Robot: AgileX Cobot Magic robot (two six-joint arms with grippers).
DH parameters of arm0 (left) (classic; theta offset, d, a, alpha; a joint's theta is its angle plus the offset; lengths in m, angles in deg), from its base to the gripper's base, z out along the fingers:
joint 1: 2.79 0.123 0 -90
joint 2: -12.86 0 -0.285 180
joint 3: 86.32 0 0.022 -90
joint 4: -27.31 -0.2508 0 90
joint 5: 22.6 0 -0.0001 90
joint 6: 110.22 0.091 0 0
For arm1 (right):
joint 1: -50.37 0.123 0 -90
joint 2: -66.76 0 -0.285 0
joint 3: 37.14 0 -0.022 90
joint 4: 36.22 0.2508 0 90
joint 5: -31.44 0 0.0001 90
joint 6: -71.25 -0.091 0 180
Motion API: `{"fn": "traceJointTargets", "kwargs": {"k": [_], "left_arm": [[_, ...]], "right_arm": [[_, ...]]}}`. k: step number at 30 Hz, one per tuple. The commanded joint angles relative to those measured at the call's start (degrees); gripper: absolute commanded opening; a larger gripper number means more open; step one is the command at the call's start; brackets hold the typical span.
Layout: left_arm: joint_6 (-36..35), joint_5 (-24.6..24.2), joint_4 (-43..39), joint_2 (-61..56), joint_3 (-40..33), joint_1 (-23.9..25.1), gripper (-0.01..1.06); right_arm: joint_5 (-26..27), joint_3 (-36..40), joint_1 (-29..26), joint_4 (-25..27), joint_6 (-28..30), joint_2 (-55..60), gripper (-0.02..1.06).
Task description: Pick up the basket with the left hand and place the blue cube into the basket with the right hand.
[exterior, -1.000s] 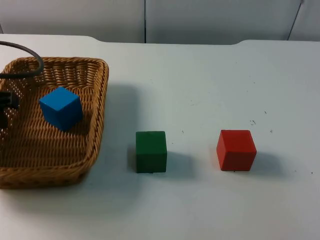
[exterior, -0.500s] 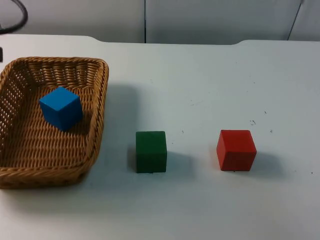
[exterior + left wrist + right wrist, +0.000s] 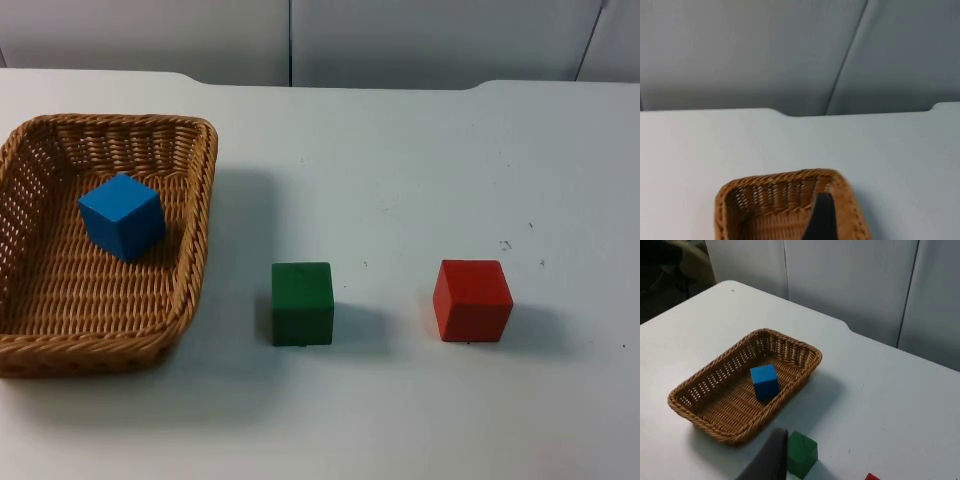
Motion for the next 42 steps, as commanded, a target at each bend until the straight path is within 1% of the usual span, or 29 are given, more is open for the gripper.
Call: {"fn": "traceJointTargets", "kwargs": {"k": [1, 5, 6, 8, 10, 11, 12, 14, 16, 17, 20, 22, 23, 28, 29, 32, 33, 35, 39, 42], "left_arm": [[-0.9, -4.7, 0.3, -4.8, -0.8, 0.1, 0.68], [-2.1, -7.8, -0.3, -13.8, -3.9, 0.1, 0.68], [-2.1, -7.8, -0.3, -13.8, -3.9, 0.1, 0.68], [-2.1, -8.5, -0.5, -17.9, -6.3, 0.1, 0.68], [-2.5, -8.8, -1.3, -22.0, -8.9, 0.1, 0.68], [-2.5, -8.8, -1.3, -22.0, -8.9, 0.1, 0.68], [-4.0, -8.9, -2.5, -23.6, -10.2, 0.1, 0.68], [-8.1, -9.7, -6.8, -27.3, -12.1, 0.1, 0.68], [-13.6, -12.1, -13.5, -30.4, -12.4, 0.1, 0.68], [-13.6, -12.1, -13.5, -30.4, -12.4, 0.1, 0.68], [-22.6, -15.0, -24.7, -35.4, -12.4, 0.1, 0.68], [-28.8, -17.4, -30.7, -38.8, -12.4, 0.1, 0.68], [-28.8, -17.4, -30.7, -38.8, -12.4, 0.1, 0.68], [-39.2, -25.0, -41.2, -46.6, -12.4, 0.1, 0.68], [-39.2, -25.0, -41.2, -46.6, -12.4, 0.1, 0.68], [-43.2, -29.2, -48.0, -52.0, -12.4, 0.1, 0.68], [-43.2, -29.2, -48.0, -52.0, -12.4, 0.1, 0.68], [-44.9, -31.2, -50.1, -55.0, -12.4, 0.1, 0.68], [-46.4, -33.5, -50.6, -56.6, -12.4, 0.1, 0.68], [-47.4, -36.9, -53.8, -56.6, -12.5, 0.1, 0.68]], "right_arm": [[1.0, 0.3, 0.2, -0.5, 1.5, -0.3, 1.04], [1.0, 0.3, 0.2, -0.5, 1.8, -0.3, 1.04], [1.0, 0.3, 0.2, -0.5, 1.8, -0.3, 1.04], [1.4, 0.7, 0.2, -0.5, 2.4, -0.3, 1.04], [4.2, 2.9, 0.2, -0.5, 3.2, -0.4, 1.04], [4.2, 2.9, 0.2, -0.5, 3.2, -0.4, 1.04], [6.4, 4.3, 0.2, -0.5, 3.2, -0.5, 1.04], [10.2, 8.0, 0.2, -0.5, 3.2, -0.5, 1.04], [12.5, 11.0, 0.2, -0.5, 3.2, -0.5, 1.04], [12.5, 11.0, 0.2, -0.5, 3.2, -0.5, 1.04], [13.0, 14.3, 0.2, -0.5, 3.2, -0.6, 1.04], [13.0, 15.4, 0.2, -0.5, 3.2, -1.0, 1.04], [13.0, 15.4, 0.2, -0.5, 3.2, -1.0, 1.04], [12.9, 15.4, 0.2, -0.3, 3.2, -2.1, 1.04], [12.9, 15.4, 0.2, -0.3, 3.2, -2.1, 1.04], [12.0, 15.4, 0.2, -0.5, 3.2, -2.4, 1.04], [12.0, 15.4, 0.2, -0.5, 3.2, -2.4, 1.04], [12.0, 15.4, 0.2, -0.5, 3.2, -2.4, 1.04], [12.0, 15.4, 0.2, -0.5, 3.2, -2.4, 1.04], [11.9, 15.4, 0.2, -0.5, 3.2, -2.4, 1.04]]}}
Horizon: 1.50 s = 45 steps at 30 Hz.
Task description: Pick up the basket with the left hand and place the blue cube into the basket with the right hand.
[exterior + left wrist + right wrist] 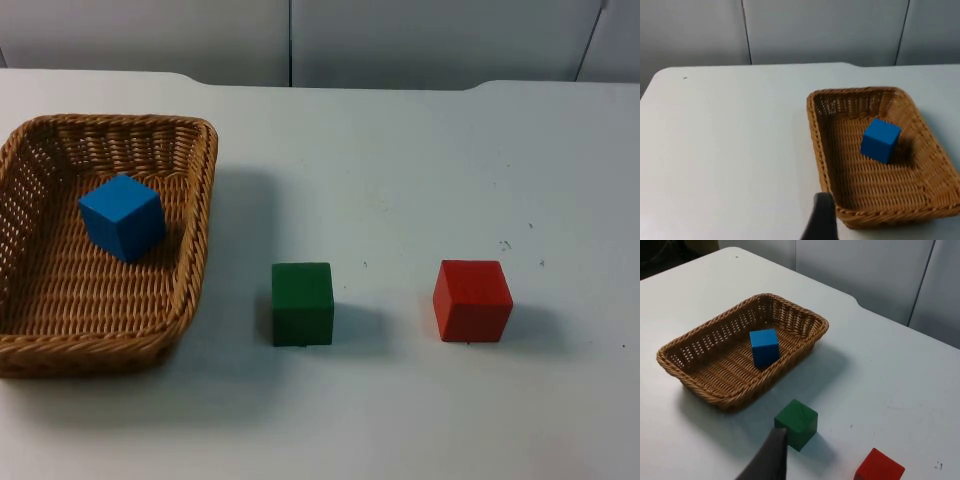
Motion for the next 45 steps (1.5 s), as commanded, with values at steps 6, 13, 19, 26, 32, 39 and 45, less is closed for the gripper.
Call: {"fn": "traceJointTargets", "kwargs": {"k": [6, 13, 19, 26, 32, 39, 45], "left_arm": [[-3.5, -2.8, -3.2, -0.4, -2.1, 0.1, 0.68], [-4.1, -2.7, -3.2, -0.4, -2.7, 0.1, 0.68], [-3.0, -2.1, -3.3, -0.4, -3.3, 0.1, 0.68], [-2.1, -2.1, -2.6, -0.4, -3.3, 0.1, 0.68], [-2.1, -2.1, -2.6, -0.4, -3.3, 0.1, 0.85], [-2.1, -2.1, -2.6, -0.4, -3.3, 0.1, 1.05], [-2.1, -2.1, -2.6, -0.4, -3.3, 0.1, 1.05]], "right_arm": [[0.1, 0.2, 0.2, -0.2, 0.3, -0.3, 1.04], [-0.7, 0.2, 0.2, -0.2, 0.3, -0.3, 1.04], [-0.9, 0.2, 0.2, -0.8, 0.5, -0.3, 1.04], [-1.0, 0.2, 0.2, -1.4, 0.5, -0.3, 1.04], [-3.5, 0.2, 0.2, -1.4, 0.5, -0.3, 1.04], [-6.9, 0.2, 0.2, 0.3, 2.4, -2.3, 1.04], [-13.9, 0.2, 0.2, 1.0, 2.2, -11.1, 1.04]]}}
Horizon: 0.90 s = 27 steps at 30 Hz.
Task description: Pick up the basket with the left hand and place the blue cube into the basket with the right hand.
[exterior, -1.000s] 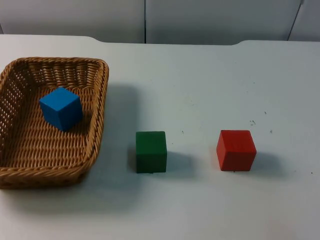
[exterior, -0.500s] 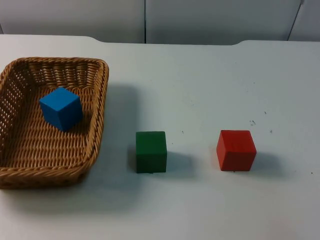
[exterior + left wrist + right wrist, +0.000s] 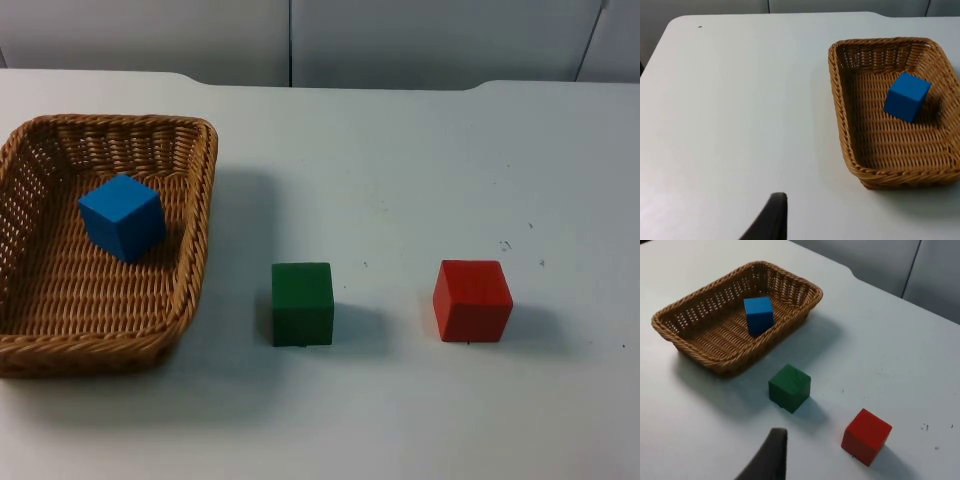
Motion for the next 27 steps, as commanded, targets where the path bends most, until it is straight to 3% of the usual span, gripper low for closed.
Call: {"fn": "traceJointTargets", "kwargs": {"k": [1, 6, 10, 19, 27], "left_arm": [[0.1, 0.5, 0.4, -0.3, -0.2, 0.1, 1.05], [0.1, 0.5, 0.4, -0.3, -0.2, 0.1, 1.05], [0.1, 0.5, 0.4, -0.3, -0.2, 0.1, 1.05], [0.1, 0.5, 0.4, -0.3, -0.2, 0.1, 1.05], [0.1, 0.5, 0.4, -0.3, -0.2, 0.1, 1.05]], "right_arm": [[-2.5, 0.2, 0.2, 0.6, 0.3, -2.9, 1.04], [-6.4, 0.2, 0.2, 1.2, -0.3, -11.6, 1.04], [-12.9, 0.2, 0.2, 1.2, -0.8, -18.9, 1.04], [-22.3, 0.2, 0.2, 0.5, -2.1, -26.0, 1.04], [-24.0, 3.3, 0.2, 0.3, -1.4, -26.0, 1.04]]}}
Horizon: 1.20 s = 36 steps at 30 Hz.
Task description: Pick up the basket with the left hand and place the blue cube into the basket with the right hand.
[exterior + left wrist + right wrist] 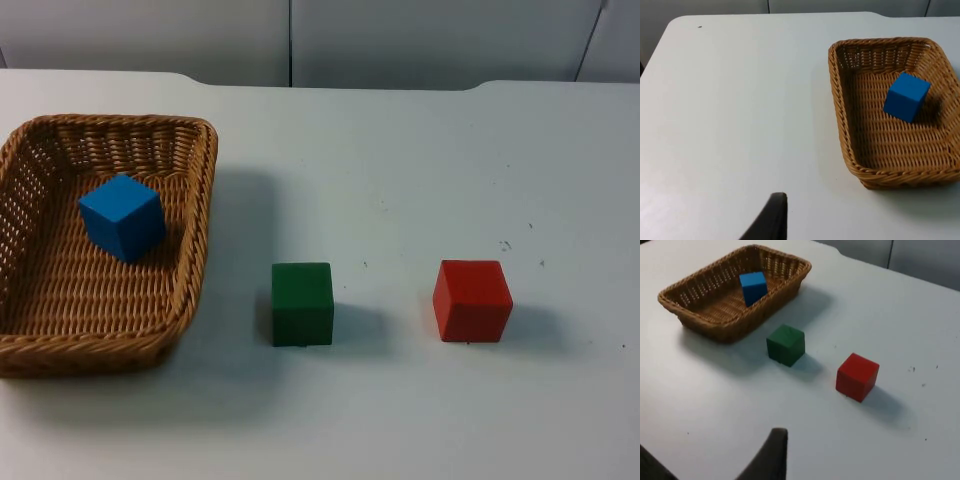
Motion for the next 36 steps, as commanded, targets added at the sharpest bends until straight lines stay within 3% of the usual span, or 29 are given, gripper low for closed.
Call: {"fn": "traceJointTargets", "kwargs": {"k": [1, 36], "left_arm": [[0.0, 0.5, 0.4, -0.3, -0.2, 0.1, 1.05], [0.0, 0.5, 0.4, -0.3, -0.2, 0.1, 1.05]], "right_arm": [[-0.2, 0.9, 0.2, -0.5, 0.4, -0.2, 1.04], [-0.2, 0.9, 0.2, 0.2, 1.7, -0.2, 1.05]]}}
